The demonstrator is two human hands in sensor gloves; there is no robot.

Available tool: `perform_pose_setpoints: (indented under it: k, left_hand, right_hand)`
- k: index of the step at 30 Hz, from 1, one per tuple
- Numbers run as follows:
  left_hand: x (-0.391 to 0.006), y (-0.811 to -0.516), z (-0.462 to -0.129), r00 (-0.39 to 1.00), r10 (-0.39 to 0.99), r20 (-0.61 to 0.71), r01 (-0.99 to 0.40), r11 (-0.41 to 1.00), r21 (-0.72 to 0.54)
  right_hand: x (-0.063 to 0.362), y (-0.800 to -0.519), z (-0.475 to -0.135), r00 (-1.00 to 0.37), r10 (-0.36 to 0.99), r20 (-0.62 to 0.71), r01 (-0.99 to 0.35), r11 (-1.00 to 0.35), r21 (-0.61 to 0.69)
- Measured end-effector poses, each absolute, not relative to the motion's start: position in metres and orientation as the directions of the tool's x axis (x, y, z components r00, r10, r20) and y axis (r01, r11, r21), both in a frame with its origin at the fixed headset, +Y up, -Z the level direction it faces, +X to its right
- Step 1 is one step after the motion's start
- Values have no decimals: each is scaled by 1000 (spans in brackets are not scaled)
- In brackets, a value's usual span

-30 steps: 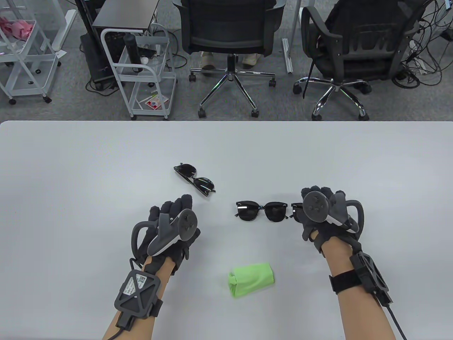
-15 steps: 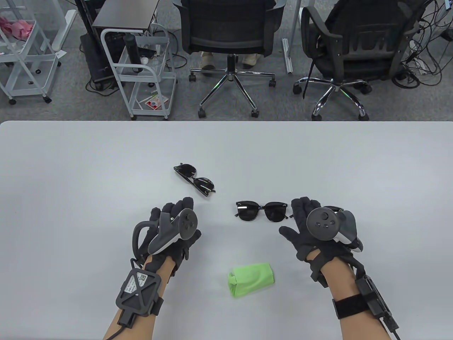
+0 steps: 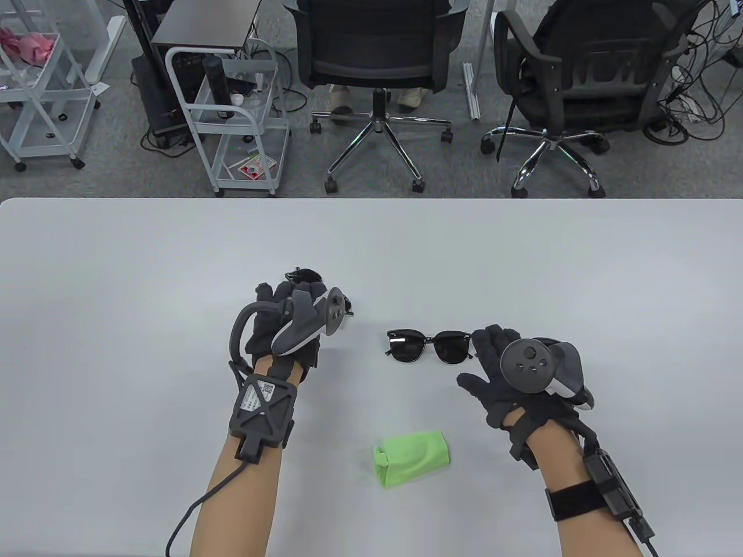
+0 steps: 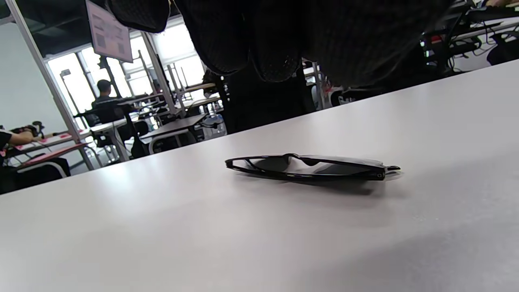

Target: Dust sunglasses

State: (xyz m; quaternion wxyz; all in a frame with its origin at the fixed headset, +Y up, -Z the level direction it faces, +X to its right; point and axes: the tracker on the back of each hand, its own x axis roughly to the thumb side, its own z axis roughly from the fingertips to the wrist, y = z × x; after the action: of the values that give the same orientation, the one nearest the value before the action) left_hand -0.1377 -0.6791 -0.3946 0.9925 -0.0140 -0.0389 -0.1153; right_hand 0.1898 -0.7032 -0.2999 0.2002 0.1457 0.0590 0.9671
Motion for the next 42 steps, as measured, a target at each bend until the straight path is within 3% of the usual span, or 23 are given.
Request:
perform_pose_setpoints:
  k: [6, 15, 29, 33, 39, 42]
  left_hand:
    - [-134, -703, -418, 915, -388, 108, 387, 922, 29]
    - [-138, -721, -450, 904, -418, 91, 419, 908, 1]
    - [-130, -738, -468, 906, -413, 94, 422, 900, -107]
    - [-135, -741, -469, 905, -421, 62, 425, 886, -187]
    - [-145, -734, -453, 894, -443, 72, 449, 884, -133]
    - [-156, -716, -435, 944, -326, 59, 330, 936, -121]
  right_hand:
    - [190, -704, -299, -876, 411, 253, -376, -910, 175]
    - [192, -706, -300, -876, 416, 245, -378, -907, 187]
    - [192, -708, -301, -868, 430, 250, -385, -899, 210]
    - [192, -708, -301, -866, 432, 252, -388, -899, 204]
    - [190, -707, -300, -864, 430, 262, -386, -900, 203]
    - [186, -705, -299, -860, 430, 274, -387, -900, 199]
